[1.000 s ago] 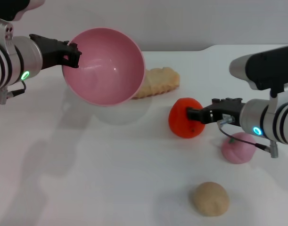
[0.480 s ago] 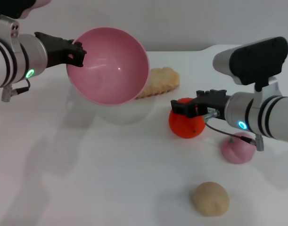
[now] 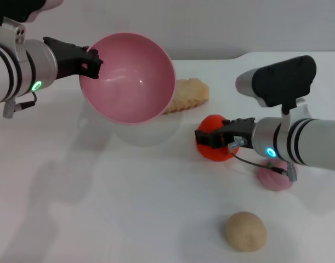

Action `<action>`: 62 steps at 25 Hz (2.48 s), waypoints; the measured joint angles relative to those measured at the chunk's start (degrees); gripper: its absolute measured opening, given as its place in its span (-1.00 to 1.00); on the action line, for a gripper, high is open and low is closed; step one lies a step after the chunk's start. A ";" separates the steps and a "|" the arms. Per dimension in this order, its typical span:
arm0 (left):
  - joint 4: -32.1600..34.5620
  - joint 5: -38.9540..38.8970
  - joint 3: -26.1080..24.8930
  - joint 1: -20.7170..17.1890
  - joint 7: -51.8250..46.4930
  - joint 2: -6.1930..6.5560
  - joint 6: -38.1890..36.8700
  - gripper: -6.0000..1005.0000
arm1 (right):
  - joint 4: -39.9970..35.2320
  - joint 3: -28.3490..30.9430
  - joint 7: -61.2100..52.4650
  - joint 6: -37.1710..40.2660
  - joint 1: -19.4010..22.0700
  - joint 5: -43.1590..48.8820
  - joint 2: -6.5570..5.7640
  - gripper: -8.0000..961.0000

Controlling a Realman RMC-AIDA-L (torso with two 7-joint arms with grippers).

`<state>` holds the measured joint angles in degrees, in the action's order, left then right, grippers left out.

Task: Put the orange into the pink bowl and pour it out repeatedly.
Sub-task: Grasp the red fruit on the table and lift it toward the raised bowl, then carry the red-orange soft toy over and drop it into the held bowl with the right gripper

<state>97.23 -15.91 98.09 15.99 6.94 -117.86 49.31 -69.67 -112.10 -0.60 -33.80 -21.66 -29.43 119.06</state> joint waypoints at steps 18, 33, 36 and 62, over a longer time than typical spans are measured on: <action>-0.37 0.36 -0.36 -0.51 0.09 0.09 -0.44 -0.89 | -4.70 -0.12 1.71 2.83 3.52 0.46 -0.27 -0.41; -4.63 -0.03 3.12 0.34 -0.46 -0.14 -2.84 -0.89 | -43.07 0.08 3.56 -10.50 12.48 13.71 0.30 -0.76; -4.51 -0.13 4.16 1.00 -0.61 -0.19 -3.06 -0.89 | -40.39 -2.66 3.03 -8.84 10.42 13.52 0.11 -0.79; -5.89 8.02 9.75 2.92 13.83 -0.11 -6.80 -0.89 | -32.61 8.63 -4.39 -7.21 13.55 12.71 0.02 0.10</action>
<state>91.34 -7.89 107.84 18.91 20.77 -117.97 42.52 -102.29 -103.47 -4.99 -41.01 -8.10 -16.72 119.08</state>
